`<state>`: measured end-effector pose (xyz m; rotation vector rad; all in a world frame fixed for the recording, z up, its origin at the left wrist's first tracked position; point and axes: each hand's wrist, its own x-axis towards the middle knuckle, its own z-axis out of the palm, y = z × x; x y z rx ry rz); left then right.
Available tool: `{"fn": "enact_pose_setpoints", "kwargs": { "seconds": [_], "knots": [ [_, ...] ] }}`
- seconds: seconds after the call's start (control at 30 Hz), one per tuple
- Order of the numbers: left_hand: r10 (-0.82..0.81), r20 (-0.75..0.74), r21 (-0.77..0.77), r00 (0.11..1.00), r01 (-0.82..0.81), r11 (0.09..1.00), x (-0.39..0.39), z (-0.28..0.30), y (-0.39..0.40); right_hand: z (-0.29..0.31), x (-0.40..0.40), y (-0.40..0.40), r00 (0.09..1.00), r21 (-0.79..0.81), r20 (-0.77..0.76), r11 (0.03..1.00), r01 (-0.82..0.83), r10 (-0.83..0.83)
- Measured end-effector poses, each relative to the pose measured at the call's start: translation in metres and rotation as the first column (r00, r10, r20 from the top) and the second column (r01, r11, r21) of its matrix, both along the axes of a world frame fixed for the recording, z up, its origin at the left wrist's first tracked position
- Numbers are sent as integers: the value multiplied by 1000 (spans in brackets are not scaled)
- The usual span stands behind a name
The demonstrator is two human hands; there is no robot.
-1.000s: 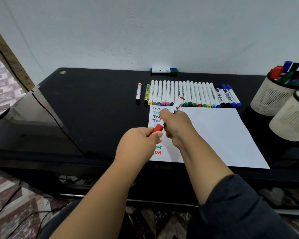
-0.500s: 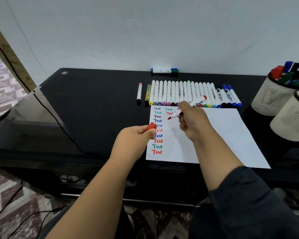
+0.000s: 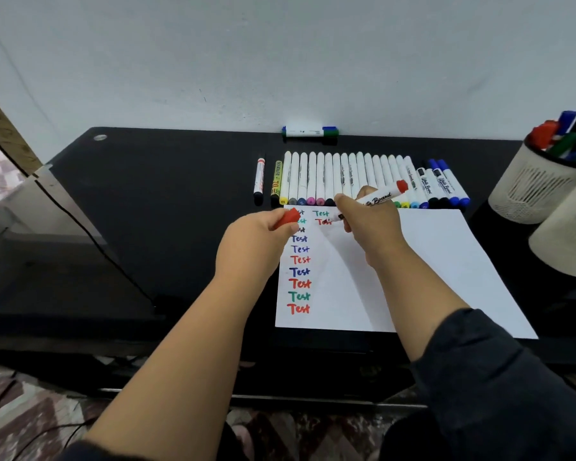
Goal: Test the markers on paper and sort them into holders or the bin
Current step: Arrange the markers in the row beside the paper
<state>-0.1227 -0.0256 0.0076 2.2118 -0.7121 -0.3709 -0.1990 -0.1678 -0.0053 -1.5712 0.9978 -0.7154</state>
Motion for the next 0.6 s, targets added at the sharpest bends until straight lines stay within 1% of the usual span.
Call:
{"fn": "enact_pose_setpoints", "kwargs": {
  "seconds": [0.1,0.27,0.43,0.6],
  "knots": [
    [-28,68,60,997,23,998,4,-8,-5,-7,4,-3,999,-52,-39,999,-11,9],
    [-24,77,78,997,18,997,5,-16,-7,-16,7,-5,999,-56,-35,998,-17,15],
    [-8,107,35,994,5,999,6,-18,-4,-22,8,-5,1000,-57,-25,998,-16,15],
    [-3,106,53,994,-2,999,7,-19,-5,-25,11,-5,998,-101,-49,994,-32,27]
  ]
}}
